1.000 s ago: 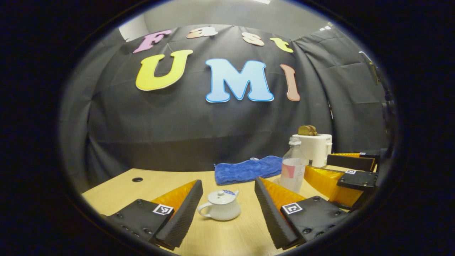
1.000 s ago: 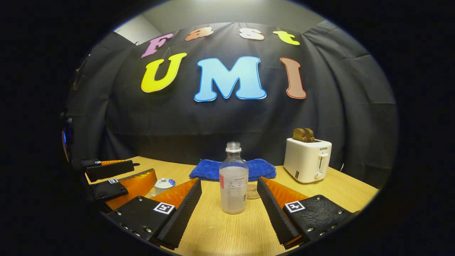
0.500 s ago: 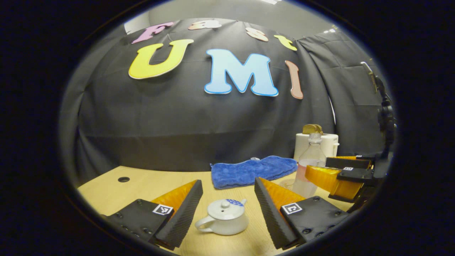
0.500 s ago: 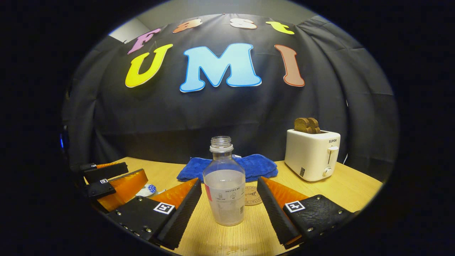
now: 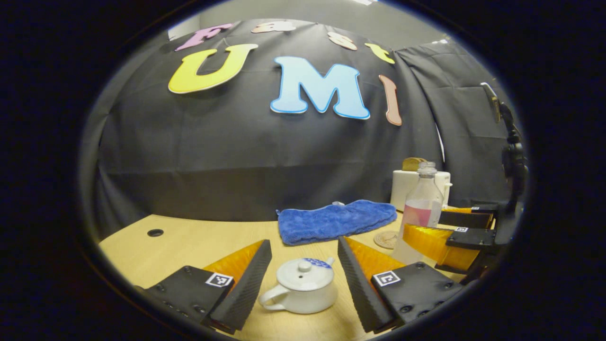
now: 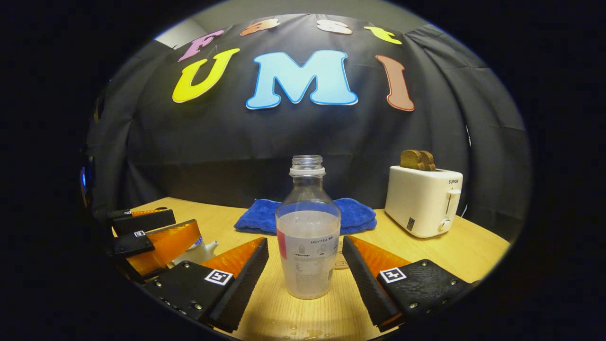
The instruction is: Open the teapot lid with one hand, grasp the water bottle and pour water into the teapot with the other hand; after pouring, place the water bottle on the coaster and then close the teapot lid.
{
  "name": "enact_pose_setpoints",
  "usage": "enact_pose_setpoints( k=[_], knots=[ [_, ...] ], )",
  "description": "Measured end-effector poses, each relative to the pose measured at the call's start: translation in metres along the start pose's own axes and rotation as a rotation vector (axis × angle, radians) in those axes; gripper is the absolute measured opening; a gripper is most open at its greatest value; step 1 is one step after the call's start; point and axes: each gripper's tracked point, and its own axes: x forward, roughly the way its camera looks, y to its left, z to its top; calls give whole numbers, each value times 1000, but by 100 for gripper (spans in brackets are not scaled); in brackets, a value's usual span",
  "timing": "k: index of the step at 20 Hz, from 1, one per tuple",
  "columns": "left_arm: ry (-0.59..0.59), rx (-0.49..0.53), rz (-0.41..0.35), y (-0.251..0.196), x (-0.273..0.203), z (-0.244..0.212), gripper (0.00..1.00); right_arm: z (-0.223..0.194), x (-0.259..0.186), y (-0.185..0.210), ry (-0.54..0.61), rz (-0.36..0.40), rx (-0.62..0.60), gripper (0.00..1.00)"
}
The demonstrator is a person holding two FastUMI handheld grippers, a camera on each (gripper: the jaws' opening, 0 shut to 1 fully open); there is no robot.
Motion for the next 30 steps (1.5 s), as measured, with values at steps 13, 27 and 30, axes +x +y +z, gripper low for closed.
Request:
enact_pose_setpoints(
  k=[13,27,30],
  knots=[
    [34,50,25,-2,8,-5,39,-11,2,1,29,-2,-9,97],
    [73,55,64,5,8,-8,22,-12,2,1,34,-2,-5,97],
    [77,42,63,5,8,-10,22,-12,2,2,34,-1,-4,97]
  ],
)
